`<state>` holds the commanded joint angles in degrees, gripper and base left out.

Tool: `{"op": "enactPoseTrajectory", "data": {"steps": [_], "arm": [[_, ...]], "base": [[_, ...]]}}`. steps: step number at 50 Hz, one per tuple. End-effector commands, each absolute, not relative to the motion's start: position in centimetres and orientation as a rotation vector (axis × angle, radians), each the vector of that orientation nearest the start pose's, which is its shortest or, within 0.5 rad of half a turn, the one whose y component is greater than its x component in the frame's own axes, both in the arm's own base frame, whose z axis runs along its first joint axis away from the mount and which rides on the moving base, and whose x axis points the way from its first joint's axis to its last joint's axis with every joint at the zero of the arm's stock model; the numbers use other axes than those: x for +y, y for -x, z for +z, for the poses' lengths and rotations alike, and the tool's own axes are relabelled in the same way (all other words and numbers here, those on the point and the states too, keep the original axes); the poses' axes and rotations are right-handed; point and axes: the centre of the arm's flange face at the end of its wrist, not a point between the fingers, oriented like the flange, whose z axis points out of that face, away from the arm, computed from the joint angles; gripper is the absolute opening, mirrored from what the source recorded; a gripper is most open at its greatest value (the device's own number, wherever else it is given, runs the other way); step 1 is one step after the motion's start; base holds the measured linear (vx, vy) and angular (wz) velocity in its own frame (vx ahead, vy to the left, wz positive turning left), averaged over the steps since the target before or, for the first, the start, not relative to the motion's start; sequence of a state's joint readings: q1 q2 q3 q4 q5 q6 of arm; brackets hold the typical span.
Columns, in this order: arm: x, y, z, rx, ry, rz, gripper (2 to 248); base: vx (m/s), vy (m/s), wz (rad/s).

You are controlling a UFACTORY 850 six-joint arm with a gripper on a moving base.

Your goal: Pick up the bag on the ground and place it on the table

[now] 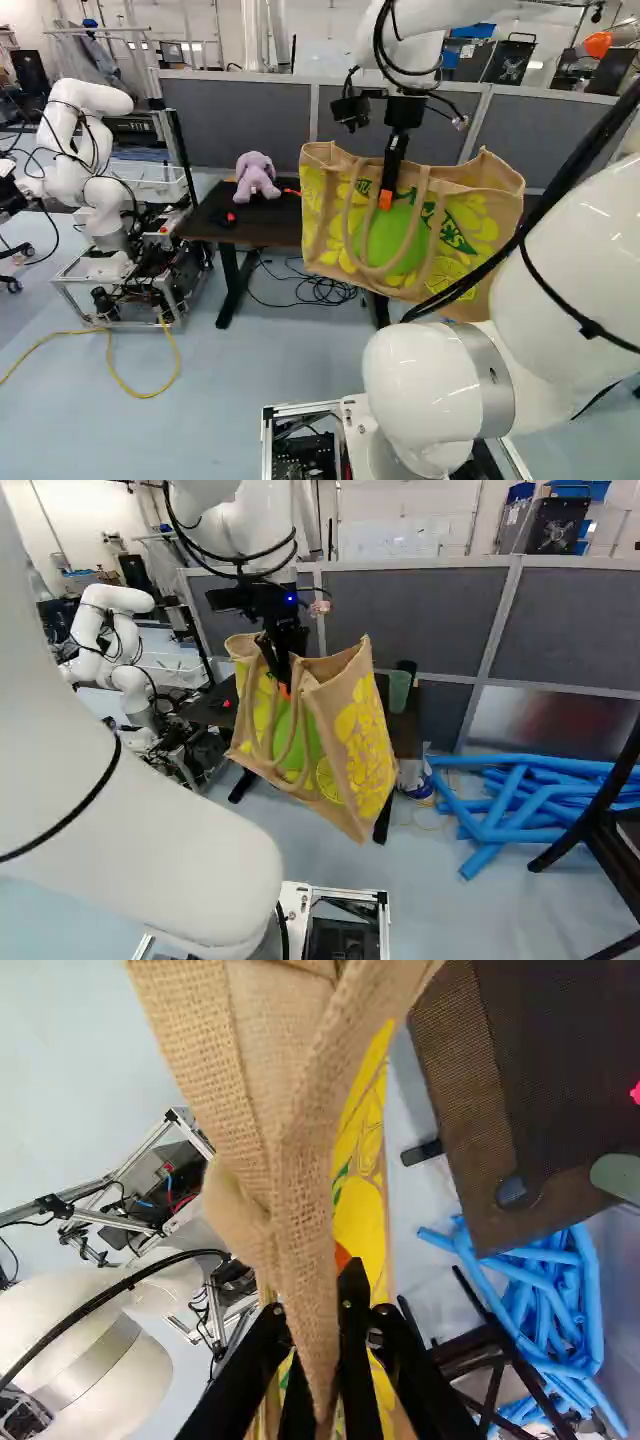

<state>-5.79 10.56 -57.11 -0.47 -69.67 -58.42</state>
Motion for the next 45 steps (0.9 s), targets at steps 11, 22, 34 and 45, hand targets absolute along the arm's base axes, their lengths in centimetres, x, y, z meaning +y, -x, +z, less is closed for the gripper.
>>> {"op": "enactPoseTrajectory", "data": {"steps": [11, 22, 34, 45], "arm": [[-3.86, -37.44, 63.44, -1.391, 2.803, 0.052, 21], [-3.86, -37.44, 63.44, -1.391, 2.803, 0.052, 21], [-3.86, -37.44, 63.44, -1.391, 2.803, 0.052, 21], [-3.86, -37.44, 63.44, -1.391, 2.803, 0.052, 21]], "base": [[0.156, -0.010, -0.060], [0.163, 0.001, -0.010], [0.163, 0.000, -0.009], [0.162, 0.002, -0.008]]}}
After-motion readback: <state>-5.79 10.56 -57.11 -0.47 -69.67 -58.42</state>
